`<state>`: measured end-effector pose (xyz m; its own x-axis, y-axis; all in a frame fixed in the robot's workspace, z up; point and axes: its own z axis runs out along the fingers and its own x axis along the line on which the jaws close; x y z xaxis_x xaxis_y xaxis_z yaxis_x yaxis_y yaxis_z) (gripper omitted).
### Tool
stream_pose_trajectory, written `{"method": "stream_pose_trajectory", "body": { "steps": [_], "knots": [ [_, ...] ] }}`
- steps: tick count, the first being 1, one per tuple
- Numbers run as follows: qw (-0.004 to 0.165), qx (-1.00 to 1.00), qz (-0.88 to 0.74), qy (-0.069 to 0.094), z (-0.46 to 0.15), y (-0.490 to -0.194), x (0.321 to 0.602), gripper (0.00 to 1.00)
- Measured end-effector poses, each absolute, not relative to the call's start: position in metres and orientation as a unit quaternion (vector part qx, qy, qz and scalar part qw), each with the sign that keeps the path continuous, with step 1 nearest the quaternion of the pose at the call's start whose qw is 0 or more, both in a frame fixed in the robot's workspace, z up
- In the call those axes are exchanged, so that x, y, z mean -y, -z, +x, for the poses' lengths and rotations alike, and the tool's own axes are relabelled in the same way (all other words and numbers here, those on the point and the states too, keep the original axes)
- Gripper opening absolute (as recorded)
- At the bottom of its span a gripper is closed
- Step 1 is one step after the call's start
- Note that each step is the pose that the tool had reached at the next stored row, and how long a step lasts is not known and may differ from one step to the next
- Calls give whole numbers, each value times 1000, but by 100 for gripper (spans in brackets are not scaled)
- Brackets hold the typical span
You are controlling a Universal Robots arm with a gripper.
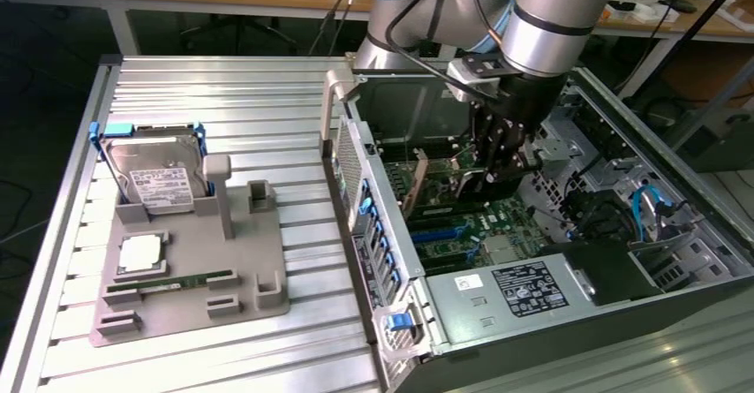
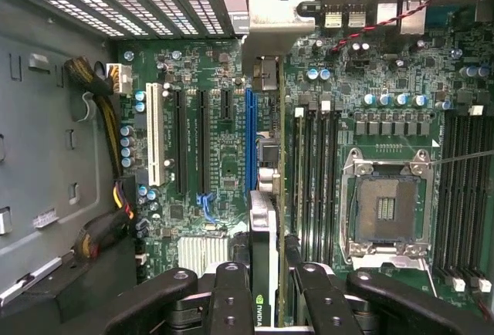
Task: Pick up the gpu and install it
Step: 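Insert the gpu into the slot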
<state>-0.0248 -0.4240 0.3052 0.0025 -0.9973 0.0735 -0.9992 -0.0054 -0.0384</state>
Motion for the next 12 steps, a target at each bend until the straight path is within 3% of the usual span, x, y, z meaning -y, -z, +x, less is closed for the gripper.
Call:
{"method": "stream_pose_trajectory", "body": {
  "steps": [12],
  "knots": [
    [12,705,708,-40,-30,-285,427,27]
  ]
}}
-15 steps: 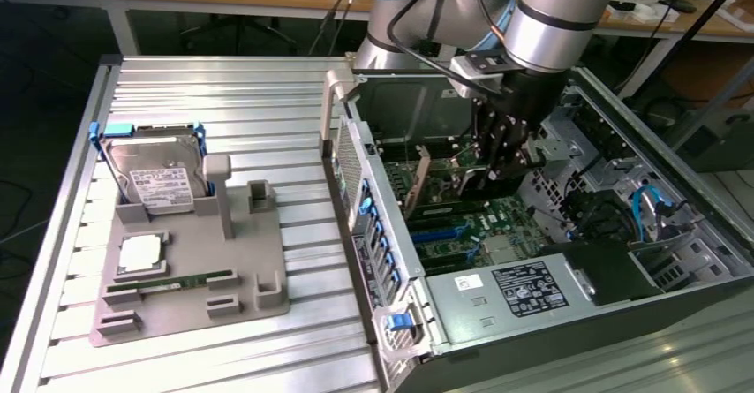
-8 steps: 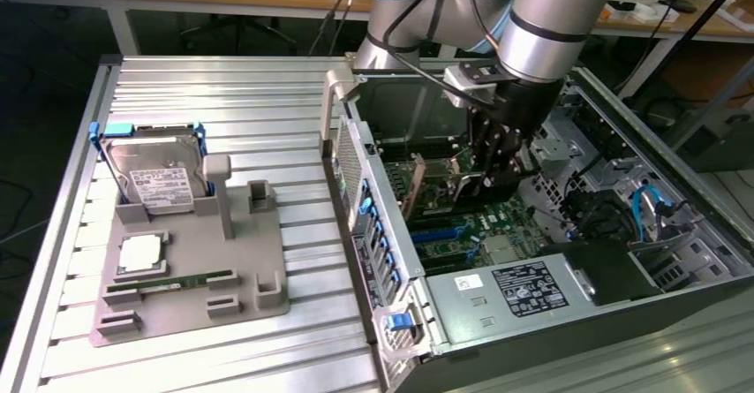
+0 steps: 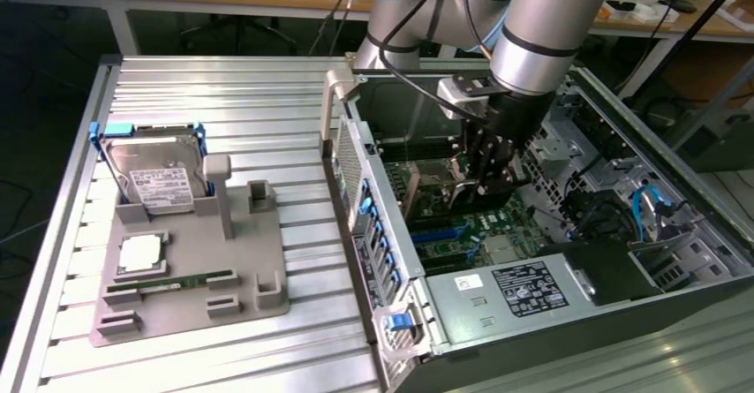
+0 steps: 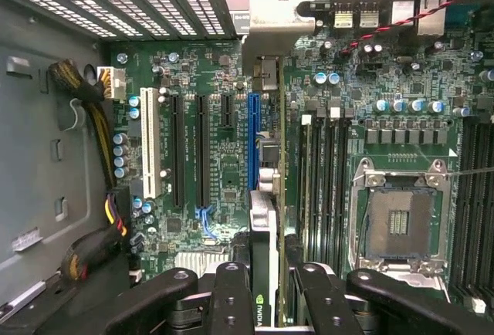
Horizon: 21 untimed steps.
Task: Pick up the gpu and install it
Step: 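Insert the gpu into the slot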
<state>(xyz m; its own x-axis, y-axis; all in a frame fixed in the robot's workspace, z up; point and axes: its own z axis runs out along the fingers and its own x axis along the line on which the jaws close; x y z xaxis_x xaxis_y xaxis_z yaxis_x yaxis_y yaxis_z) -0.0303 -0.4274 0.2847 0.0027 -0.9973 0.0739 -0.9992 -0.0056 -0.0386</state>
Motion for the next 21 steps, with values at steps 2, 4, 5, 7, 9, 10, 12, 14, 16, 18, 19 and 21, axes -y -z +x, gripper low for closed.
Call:
{"method": "stream_pose_trajectory", "body": {
  "steps": [2,4,5,7,9,10,12,14,16,18,19,21],
  "knots": [
    [12,705,708,-40,-30,-283,427,27],
    [13,705,708,-40,-30,-282,427,27],
    [13,705,708,-40,-30,-282,427,27],
    [12,705,708,-40,-30,-281,427,27],
    [12,705,708,-40,-30,-281,427,27],
    [12,705,708,-40,-30,-281,427,27],
    [12,705,708,-40,-30,-280,427,27],
    [12,705,708,-40,-30,-280,427,27],
    [12,705,708,-40,-30,-279,427,27],
    [12,705,708,-40,-30,-279,427,27],
    [12,705,708,-40,-30,-279,427,27],
    [12,705,708,-40,-30,-279,427,27]
  ]
}}
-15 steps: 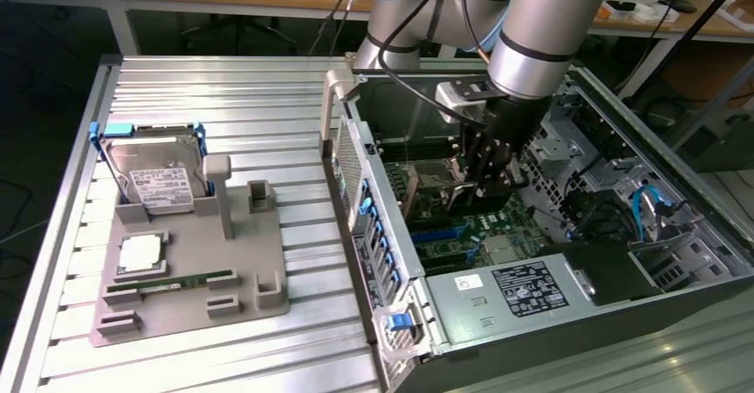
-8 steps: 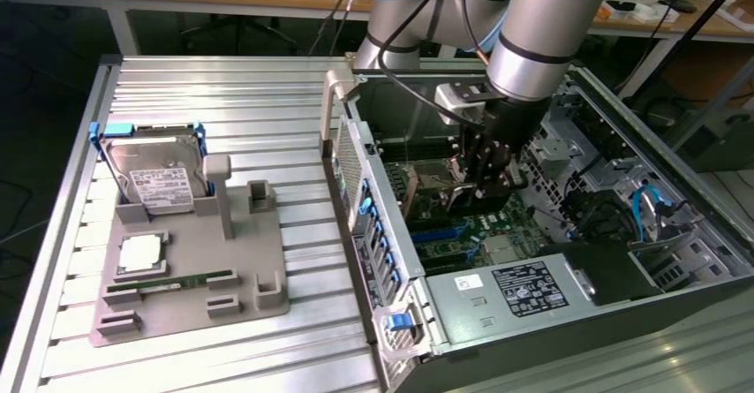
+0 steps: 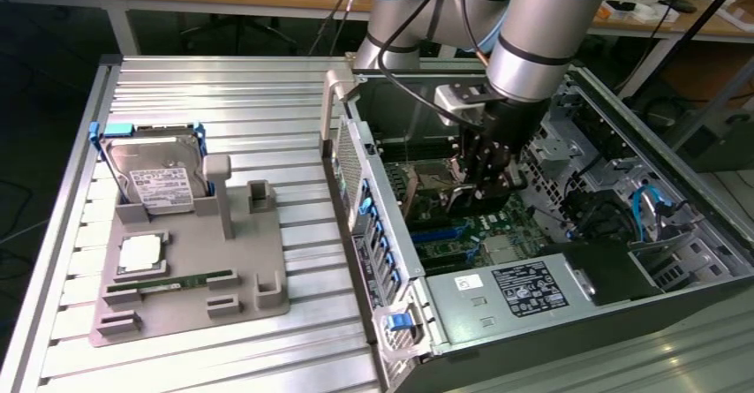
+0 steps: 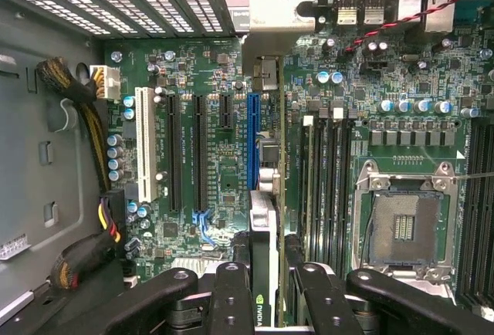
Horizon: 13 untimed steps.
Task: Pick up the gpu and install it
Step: 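Insert the gpu into the slot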
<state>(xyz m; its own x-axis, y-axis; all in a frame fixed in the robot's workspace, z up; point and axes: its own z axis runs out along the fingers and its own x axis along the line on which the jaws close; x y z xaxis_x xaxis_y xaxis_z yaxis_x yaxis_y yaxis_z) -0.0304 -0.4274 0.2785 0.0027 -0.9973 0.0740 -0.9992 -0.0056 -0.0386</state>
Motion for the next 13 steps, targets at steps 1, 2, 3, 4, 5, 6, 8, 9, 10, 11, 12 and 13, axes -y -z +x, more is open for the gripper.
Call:
{"method": "stream_pose_trajectory", "body": {
  "steps": [1,2,3,4,5,6,8,9,10,11,12,13],
  "knots": [
    [12,705,708,-40,-30,-278,427,27],
    [12,705,708,-40,-30,-278,427,27],
    [12,705,708,-40,-30,-278,427,27],
    [12,705,708,-40,-30,-277,427,27],
    [12,705,708,-40,-30,-276,427,27],
    [12,705,708,-40,-30,-276,427,27],
    [12,705,708,-40,-30,-276,427,27],
    [12,705,708,-40,-30,-275,427,27],
    [12,705,708,-40,-30,-275,427,27],
    [12,705,708,-40,-30,-275,427,27],
    [12,705,708,-40,-30,-275,427,27],
    [12,705,708,-40,-30,-275,427,27]
  ]
}}
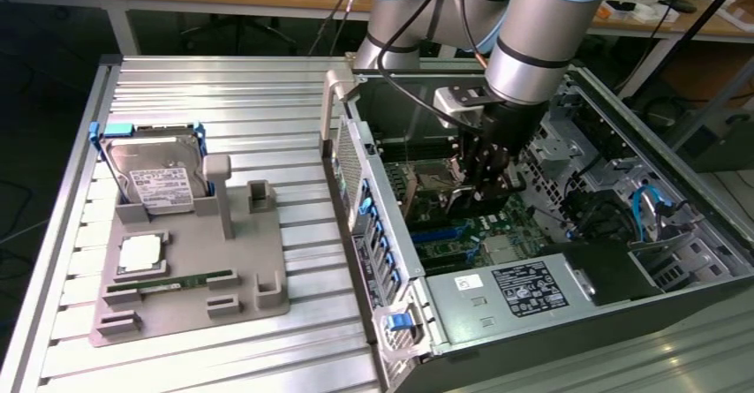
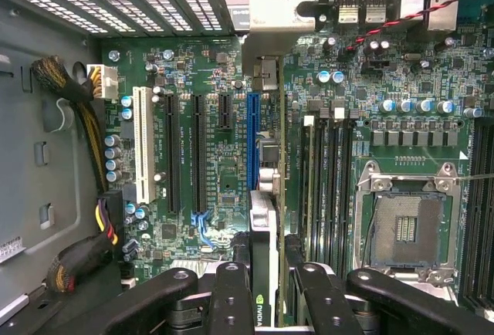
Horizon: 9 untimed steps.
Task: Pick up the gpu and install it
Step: 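Insert the gpu into the slot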
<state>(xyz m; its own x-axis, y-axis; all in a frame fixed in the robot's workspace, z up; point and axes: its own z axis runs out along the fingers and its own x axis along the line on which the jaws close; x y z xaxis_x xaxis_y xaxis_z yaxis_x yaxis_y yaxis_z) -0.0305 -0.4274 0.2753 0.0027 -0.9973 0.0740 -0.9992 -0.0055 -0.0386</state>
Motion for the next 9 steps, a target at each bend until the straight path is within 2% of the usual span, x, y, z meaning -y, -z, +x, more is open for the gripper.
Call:
{"method": "stream_pose_trajectory", "body": {
  "steps": [9],
  "knots": [
    [12,705,708,-40,-41,-279,431,27]
  ]
}}
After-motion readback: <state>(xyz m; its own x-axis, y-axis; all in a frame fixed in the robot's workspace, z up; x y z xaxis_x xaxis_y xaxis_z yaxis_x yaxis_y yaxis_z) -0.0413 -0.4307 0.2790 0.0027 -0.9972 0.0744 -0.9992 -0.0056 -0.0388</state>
